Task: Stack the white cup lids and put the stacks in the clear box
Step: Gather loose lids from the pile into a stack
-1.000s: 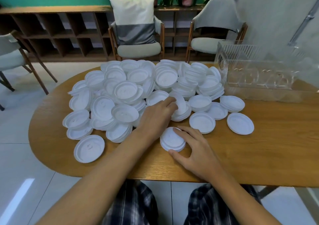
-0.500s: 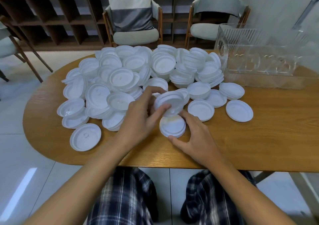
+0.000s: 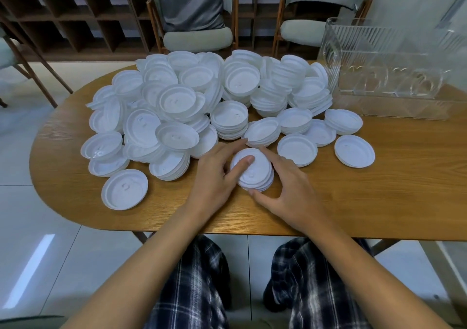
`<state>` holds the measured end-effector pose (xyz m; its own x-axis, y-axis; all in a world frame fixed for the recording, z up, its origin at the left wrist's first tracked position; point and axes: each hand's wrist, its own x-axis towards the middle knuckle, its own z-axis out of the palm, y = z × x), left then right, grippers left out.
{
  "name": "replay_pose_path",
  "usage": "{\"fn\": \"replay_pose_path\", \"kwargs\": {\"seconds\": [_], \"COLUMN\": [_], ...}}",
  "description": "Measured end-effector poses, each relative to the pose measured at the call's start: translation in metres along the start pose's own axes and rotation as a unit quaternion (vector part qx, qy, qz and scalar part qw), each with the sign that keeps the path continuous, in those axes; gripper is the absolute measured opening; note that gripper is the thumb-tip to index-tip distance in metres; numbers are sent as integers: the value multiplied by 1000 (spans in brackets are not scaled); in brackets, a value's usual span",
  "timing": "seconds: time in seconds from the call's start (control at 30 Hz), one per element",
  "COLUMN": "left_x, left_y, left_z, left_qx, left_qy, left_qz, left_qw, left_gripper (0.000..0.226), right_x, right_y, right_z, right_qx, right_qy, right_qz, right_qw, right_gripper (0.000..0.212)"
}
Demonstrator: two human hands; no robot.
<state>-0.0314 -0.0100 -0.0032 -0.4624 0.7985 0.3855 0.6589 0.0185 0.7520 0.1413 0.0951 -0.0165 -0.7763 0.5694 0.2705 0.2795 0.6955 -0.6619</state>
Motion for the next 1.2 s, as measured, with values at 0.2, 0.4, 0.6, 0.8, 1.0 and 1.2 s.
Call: {"fn": "replay_pose_path", "kwargs": {"seconds": [0.2, 0.4, 0.6, 0.8, 1.0, 1.2], "left_x": [-6, -7, -8, -6, -6, -7], "left_y": [0, 1, 3, 4, 7, 10], "left_z": [4, -1, -3, -2, -6, -7], "left_qx": [17, -10, -22, -15, -54, -57], "left_qy": [-2, -25, -97, -105, -94, -129], "left_qz": [17, 25, 3, -6, -4, -17], "left_qw": [1000, 999, 995, 994, 994, 990], "left_gripper": [71, 78, 85, 91, 90, 88], "right_x": [1, 1, 0, 0, 0, 0], "right_y": [3, 1, -2, 1, -2, 0], "right_z": [1, -1, -2, -1, -2, -1], "right_qx": [1, 19, 22, 12, 24, 20], "right_qy": [0, 17, 17, 8, 13, 0], "right_qz": [11, -13, -21, -3, -11, -18], "right_qw": [1000, 1000, 999, 1000, 1000, 1000], "right_gripper": [87, 88, 87, 91, 87, 87]}}
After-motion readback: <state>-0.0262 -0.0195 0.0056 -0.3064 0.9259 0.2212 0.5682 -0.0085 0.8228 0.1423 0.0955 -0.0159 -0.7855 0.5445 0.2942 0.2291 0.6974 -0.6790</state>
